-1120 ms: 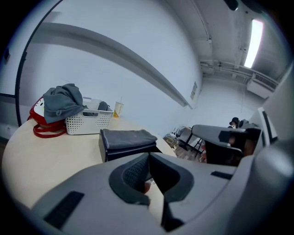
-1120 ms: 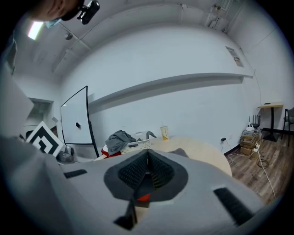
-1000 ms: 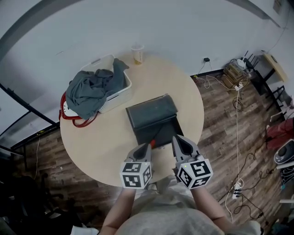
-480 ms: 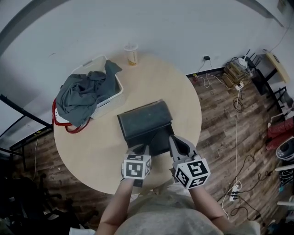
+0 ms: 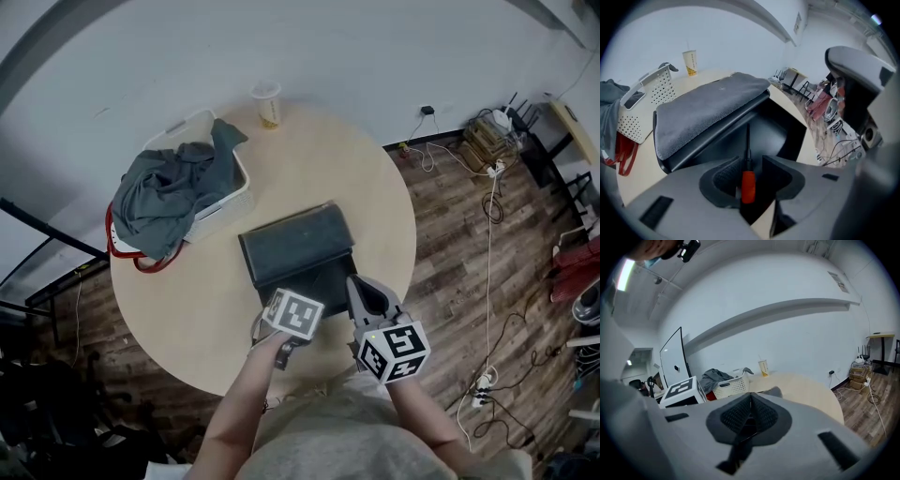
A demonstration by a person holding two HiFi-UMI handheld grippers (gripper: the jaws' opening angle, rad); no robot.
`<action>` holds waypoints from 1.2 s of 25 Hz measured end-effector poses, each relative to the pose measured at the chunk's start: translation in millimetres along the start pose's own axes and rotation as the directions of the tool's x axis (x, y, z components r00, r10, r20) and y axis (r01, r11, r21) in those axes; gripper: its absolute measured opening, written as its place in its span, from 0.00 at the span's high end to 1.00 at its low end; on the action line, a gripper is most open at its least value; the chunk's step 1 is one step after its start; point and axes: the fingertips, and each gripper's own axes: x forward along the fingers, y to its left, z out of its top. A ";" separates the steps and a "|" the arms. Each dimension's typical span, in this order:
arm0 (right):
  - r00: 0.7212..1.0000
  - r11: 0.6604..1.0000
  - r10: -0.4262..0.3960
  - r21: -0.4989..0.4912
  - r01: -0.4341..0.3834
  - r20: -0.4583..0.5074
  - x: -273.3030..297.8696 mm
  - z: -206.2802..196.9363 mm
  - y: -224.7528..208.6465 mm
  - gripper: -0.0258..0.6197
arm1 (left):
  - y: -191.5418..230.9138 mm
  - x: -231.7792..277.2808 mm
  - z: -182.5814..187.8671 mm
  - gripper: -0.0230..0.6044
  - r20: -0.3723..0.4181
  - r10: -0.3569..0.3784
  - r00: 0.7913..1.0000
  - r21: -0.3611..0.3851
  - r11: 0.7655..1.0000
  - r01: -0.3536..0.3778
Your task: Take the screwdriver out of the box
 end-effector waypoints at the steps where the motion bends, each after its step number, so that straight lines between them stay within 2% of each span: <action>1: 1.000 1.000 0.000 0.001 0.000 -0.002 0.8 -0.5 -0.1 0.96 | 1.2 2.9 -0.8 0.75 -0.022 0.002 1.000 0.006 1.000 -0.002; 7: 1.000 1.000 -0.007 0.009 0.007 -0.004 3.0 -1.3 -4.3 0.96 | 7.3 24.4 -16.1 0.75 -0.154 0.059 0.986 0.095 0.994 -0.044; 10: 1.000 1.000 -0.012 0.006 0.012 -0.004 2.6 -0.5 -7.0 0.96 | 10.0 31.1 -19.3 0.75 -0.178 0.107 0.978 0.147 0.986 -0.081; 13: 1.000 1.000 -0.018 0.004 0.018 -0.002 2.9 0.4 -9.7 0.96 | 9.2 34.1 -19.2 0.76 -0.189 0.116 0.975 0.153 0.984 -0.087; 15: 1.000 1.000 -0.020 0.004 0.020 -0.001 2.6 0.1 -10.4 0.96 | 8.4 34.6 -19.0 0.78 -0.189 0.111 0.976 0.147 0.986 -0.084; 17: 1.000 1.000 -0.021 0.004 0.021 -0.001 2.6 -0.1 -10.5 0.96 | 8.7 34.4 -17.9 0.85 -0.183 0.105 0.977 0.137 0.987 -0.080; 20: 1.000 1.000 -0.023 0.005 0.023 0.001 0.5 0.4 -9.9 0.96 | 8.3 33.9 -17.5 0.85 -0.177 0.097 0.979 0.135 0.988 -0.073; 24: 0.999 0.999 -0.031 0.006 0.031 0.011 -6.0 2.2 -10.0 0.96 | 0.5 30.4 -15.3 0.86 -0.155 0.045 0.987 0.125 0.992 -0.026; 30: 0.999 0.999 -0.044 0.009 0.044 0.024 -17.7 3.1 -6.3 0.96 | -7.8 7.3 -2.9 0.86 -0.070 0.027 0.997 0.124 0.992 -0.018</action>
